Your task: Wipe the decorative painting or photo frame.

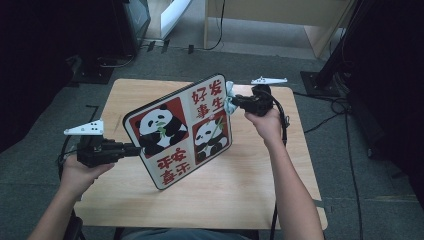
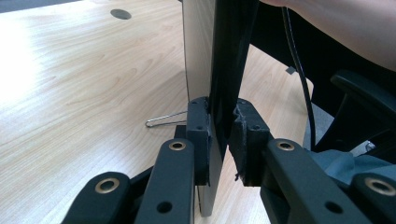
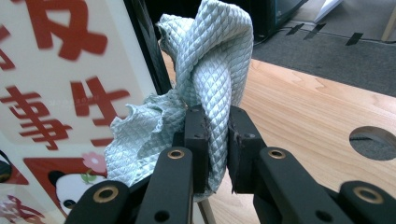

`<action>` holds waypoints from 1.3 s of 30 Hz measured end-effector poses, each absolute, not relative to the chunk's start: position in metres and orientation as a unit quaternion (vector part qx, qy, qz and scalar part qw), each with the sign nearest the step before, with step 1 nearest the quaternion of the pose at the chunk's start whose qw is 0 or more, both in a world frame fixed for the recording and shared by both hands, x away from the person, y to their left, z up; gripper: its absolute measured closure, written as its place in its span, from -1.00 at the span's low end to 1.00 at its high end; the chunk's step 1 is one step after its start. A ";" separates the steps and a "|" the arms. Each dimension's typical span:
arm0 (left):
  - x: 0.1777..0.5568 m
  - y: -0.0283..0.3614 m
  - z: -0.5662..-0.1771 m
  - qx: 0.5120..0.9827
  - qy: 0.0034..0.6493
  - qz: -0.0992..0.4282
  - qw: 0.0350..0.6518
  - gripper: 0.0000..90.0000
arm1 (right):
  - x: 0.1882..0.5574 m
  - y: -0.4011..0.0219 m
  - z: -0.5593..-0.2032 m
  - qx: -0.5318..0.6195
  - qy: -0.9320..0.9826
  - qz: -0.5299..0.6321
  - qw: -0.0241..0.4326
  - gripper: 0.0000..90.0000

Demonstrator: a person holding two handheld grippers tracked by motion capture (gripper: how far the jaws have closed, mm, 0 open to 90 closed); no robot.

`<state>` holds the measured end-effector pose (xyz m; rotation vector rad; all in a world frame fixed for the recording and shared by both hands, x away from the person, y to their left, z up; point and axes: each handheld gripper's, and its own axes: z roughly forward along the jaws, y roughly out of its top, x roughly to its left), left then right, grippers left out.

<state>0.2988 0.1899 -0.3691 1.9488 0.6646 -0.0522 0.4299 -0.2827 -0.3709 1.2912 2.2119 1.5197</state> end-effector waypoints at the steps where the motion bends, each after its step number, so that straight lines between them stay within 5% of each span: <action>1: 0.299 0.190 -0.369 0.810 0.277 -0.022 0.516 0.76 | 0.430 -0.283 -0.372 0.433 0.741 0.507 0.080 0.80; 39: 0.298 0.189 -0.370 0.810 0.275 -0.023 0.517 0.75 | 0.417 -0.291 -0.425 0.464 0.740 0.483 0.058 0.80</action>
